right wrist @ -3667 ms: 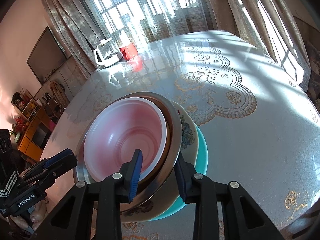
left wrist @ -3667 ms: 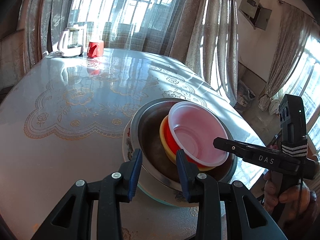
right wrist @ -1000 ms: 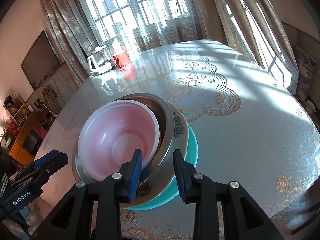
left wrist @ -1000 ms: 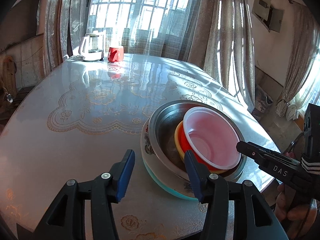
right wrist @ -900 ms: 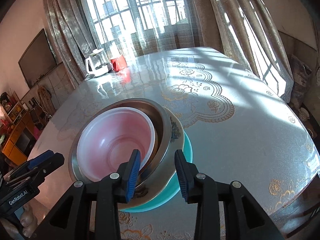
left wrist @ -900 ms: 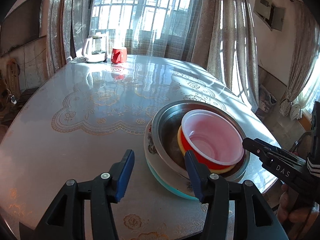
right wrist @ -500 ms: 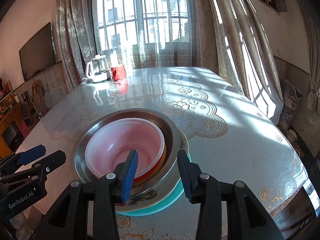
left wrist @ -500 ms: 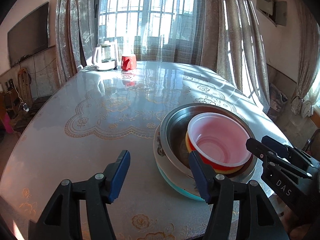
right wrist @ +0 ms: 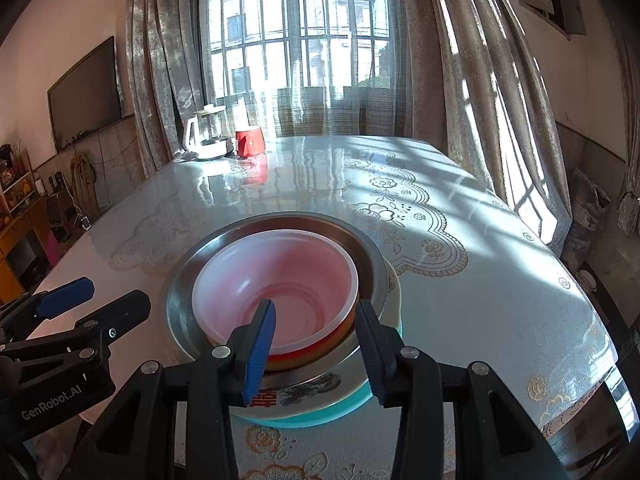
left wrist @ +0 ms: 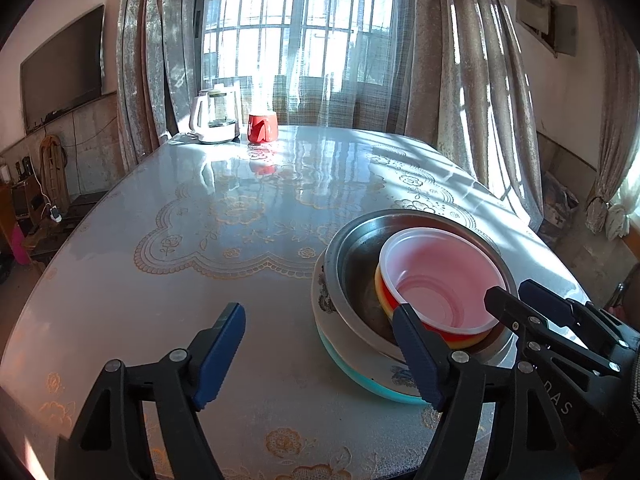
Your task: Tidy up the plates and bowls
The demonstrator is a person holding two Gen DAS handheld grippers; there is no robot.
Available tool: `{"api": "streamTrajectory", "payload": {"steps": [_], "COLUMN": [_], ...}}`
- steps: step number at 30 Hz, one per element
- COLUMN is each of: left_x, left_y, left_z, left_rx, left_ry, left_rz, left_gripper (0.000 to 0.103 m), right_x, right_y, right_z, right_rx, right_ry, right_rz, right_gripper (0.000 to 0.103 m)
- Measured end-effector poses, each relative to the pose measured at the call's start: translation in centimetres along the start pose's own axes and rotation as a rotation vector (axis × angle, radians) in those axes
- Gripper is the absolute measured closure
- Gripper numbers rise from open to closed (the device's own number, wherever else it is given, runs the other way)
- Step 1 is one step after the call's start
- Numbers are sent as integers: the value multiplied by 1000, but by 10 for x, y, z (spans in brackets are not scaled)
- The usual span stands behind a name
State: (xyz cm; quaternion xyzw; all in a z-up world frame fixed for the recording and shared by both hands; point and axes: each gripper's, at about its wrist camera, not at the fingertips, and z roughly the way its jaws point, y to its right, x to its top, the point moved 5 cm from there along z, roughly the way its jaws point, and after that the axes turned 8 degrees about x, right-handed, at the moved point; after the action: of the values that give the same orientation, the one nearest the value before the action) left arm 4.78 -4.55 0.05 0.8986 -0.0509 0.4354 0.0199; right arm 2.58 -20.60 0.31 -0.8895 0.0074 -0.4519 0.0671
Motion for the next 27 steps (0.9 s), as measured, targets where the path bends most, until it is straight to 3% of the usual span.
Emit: {"api": "streamTrajectory", "payload": {"steps": [27], "left_x": [-1], "left_y": [3], "left_z": [-3], "left_rx": [1], "left_ry": [2], "left_rz": [17], "left_gripper": [22], "right_x": [0], "right_y": [5], "right_z": [1], "right_rx": [0], "right_ry": [-5], "right_rz": [17], "right_gripper": [61]}}
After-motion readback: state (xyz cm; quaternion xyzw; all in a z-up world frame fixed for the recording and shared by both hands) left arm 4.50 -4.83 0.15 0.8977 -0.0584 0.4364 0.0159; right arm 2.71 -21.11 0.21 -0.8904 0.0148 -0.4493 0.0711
